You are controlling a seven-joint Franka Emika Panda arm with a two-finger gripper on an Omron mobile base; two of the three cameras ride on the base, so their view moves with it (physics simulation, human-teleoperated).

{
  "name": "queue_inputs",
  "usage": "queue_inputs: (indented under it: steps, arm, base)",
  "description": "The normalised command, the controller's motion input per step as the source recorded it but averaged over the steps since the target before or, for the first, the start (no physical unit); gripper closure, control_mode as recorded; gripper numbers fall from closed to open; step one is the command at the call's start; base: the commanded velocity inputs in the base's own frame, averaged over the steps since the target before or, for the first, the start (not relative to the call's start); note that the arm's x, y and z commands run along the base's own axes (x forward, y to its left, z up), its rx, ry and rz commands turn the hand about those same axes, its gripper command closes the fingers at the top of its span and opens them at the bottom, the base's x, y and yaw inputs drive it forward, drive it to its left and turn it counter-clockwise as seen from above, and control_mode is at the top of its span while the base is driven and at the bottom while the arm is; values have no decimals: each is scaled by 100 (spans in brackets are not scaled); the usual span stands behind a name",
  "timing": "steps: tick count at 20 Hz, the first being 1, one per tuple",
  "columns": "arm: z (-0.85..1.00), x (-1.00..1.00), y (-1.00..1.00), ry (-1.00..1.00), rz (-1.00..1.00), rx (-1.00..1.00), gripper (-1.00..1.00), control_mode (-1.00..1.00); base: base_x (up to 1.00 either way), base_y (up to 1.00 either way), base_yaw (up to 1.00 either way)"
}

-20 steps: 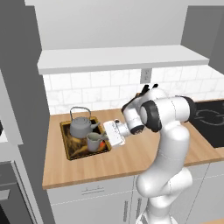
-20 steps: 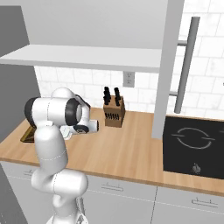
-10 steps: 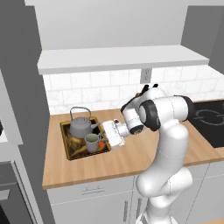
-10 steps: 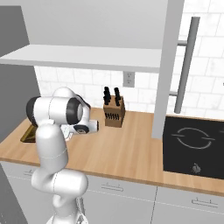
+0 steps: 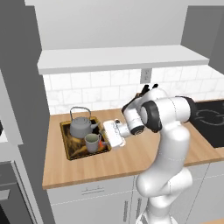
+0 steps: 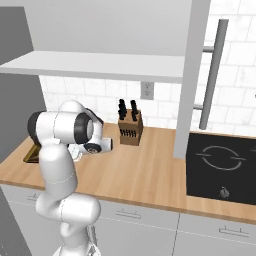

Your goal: Pick the kettle from the counter and place it on the tray. Then pick the mug from the cabinet and place it on the tray. Then close the cabinet doors.

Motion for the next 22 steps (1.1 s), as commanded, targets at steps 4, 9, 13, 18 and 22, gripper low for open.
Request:
queue_inputs:
  steps: [4, 9, 13, 18, 22]
  arm:
    - [39, -22, -29, -2, -4, 0, -100, -100]
    - [55, -39, -39, -2, -6, 0, -100, -100]
    - [62, -61, -37, -9, -7, 0, -100, -100]
    - [66, -85, -20, -14, -14, 0, -100, -100]
    - [74, -88, -3, -13, -19, 0, -100, -100]
  base:
    - [0, 0, 0]
    - [0, 0, 0]
    - [0, 0, 0]
    - [0, 0, 0]
    - [0, 0, 0]
